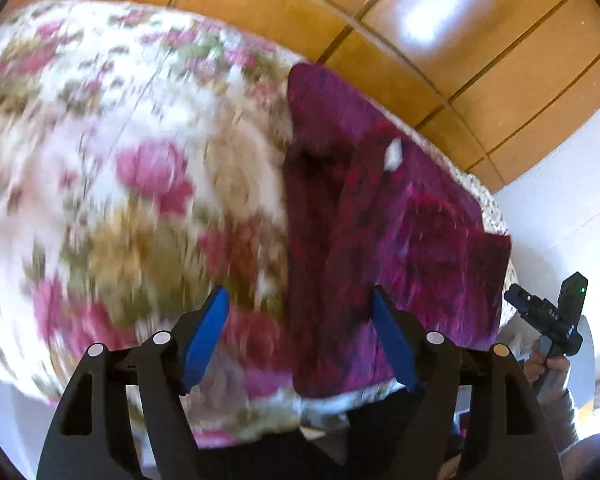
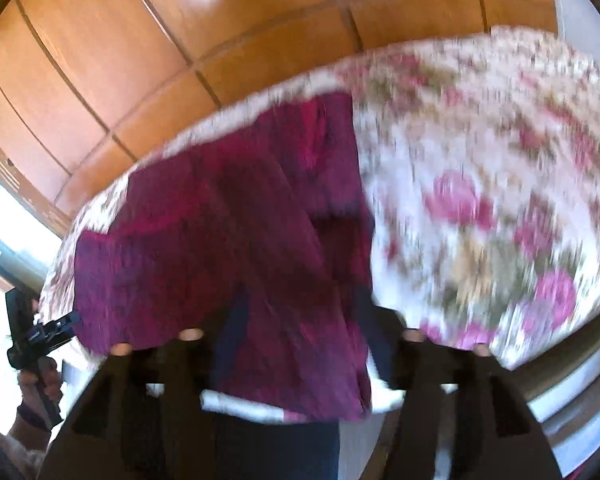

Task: Fold small clothes
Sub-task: 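Lower the folded hem onto the sweater with both grippers holding it, then open both grippers and release the folded hem onto the sweater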

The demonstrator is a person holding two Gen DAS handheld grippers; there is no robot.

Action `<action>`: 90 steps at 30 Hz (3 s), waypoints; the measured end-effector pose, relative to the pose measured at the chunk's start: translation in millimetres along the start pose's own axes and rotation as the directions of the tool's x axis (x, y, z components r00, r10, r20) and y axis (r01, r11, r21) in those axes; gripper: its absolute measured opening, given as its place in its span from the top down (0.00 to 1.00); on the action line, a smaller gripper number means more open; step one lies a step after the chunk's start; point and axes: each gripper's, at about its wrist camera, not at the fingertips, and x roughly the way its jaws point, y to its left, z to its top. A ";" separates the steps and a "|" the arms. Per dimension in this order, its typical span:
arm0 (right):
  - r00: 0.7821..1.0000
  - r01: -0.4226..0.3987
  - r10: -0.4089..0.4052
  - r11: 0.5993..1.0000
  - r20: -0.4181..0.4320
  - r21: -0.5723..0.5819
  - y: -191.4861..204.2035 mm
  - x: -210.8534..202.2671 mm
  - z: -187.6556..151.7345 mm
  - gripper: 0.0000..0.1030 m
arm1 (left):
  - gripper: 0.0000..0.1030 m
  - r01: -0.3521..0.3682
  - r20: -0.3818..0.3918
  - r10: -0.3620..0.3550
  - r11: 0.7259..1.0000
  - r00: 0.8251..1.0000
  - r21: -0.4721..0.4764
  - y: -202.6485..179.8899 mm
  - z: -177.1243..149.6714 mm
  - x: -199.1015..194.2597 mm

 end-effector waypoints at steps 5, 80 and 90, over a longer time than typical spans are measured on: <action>0.996 0.065 -0.058 0.993 0.073 -0.095 23.6 13.4 29.4 0.36 | 0.31 -0.036 0.059 0.028 0.990 0.998 0.137 -26.6 27.1 6.2; 0.978 0.194 -0.185 0.977 0.099 -0.088 33.0 118.8 101.2 0.27 | 0.49 -0.368 0.277 0.286 0.876 0.917 0.311 -109.2 87.9 123.8; 0.989 0.079 -0.099 0.982 0.107 0.172 -25.4 80.0 84.1 0.06 | 0.39 -0.338 0.294 0.251 0.892 0.922 0.300 -119.2 67.5 101.8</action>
